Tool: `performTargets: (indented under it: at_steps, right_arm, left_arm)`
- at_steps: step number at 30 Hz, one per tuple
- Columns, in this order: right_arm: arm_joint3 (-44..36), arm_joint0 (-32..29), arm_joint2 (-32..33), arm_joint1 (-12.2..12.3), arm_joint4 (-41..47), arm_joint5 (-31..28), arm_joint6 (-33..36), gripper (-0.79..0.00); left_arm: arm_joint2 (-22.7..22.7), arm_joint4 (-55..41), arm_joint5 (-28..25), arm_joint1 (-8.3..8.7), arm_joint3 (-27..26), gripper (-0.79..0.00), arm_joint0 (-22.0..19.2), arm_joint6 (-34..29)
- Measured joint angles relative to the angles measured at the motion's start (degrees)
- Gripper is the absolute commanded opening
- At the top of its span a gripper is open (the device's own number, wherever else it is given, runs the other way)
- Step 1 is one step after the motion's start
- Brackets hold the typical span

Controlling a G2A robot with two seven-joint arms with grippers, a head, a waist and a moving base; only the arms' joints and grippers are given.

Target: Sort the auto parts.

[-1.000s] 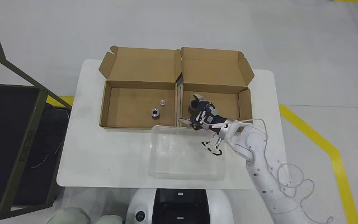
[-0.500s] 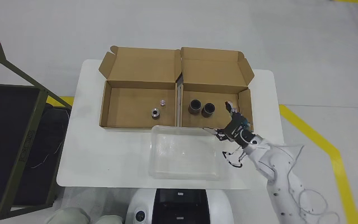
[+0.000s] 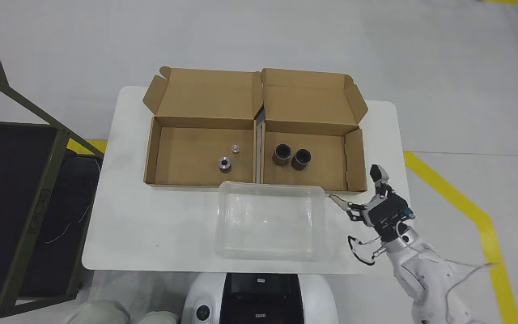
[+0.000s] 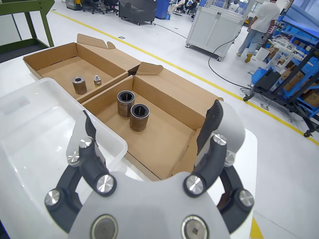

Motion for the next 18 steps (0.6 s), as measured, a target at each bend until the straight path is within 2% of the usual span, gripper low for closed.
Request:
performTargets:
  at_steps: [7, 18]
  right_arm:
    - [-2.5, -4.4, 3.3, 0.4, 1.1, 1.8, -1.1, 0.000]
    - [-4.8, -7.9, 5.7, 0.5, 4.0, 4.9, -2.8, 0.000]
  left_arm:
    - [0.0, 0.0, 0.0, 0.00, 0.0, 0.000, 0.0, 0.0]
    - [0.0, 0.0, 0.0, 0.00, 0.0, 0.000, 0.0, 0.0]
